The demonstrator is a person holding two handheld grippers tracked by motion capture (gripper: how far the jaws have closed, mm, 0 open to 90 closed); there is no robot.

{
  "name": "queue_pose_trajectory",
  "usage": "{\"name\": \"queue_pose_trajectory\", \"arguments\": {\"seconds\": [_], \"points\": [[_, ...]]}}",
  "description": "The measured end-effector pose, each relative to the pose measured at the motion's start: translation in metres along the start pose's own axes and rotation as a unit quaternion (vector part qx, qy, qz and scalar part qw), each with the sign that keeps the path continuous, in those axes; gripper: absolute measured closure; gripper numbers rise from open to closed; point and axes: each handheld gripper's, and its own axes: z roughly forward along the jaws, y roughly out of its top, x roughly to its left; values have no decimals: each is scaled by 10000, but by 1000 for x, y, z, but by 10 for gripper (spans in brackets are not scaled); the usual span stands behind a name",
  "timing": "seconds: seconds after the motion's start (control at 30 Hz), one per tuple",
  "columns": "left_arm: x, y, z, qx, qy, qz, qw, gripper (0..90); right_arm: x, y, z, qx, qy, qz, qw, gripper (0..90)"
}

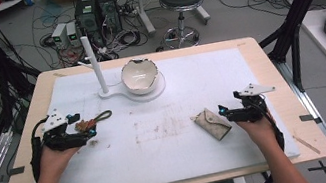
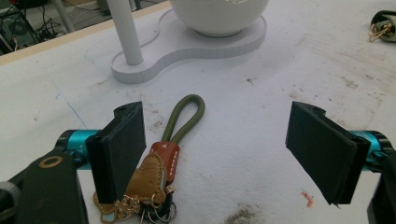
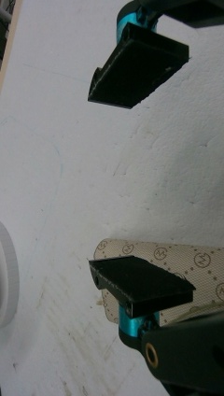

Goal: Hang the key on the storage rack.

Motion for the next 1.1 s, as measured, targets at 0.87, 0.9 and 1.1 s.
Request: {"name": "queue_pose_trajectory", "arguments": {"seconds": [0.87, 0.9, 1.1], "points": [[23, 1, 21, 344, 243, -233, 9988, 199, 2, -8, -8, 66, -23, -151, 9999, 174], [23, 1, 21, 344, 243, -233, 9988, 199, 2, -8, -8, 66, -23, -151, 9999, 174], [26, 3, 37, 633, 162, -91, 9978, 203, 6, -11, -17, 103, -103, -231, 9996, 174]]}}
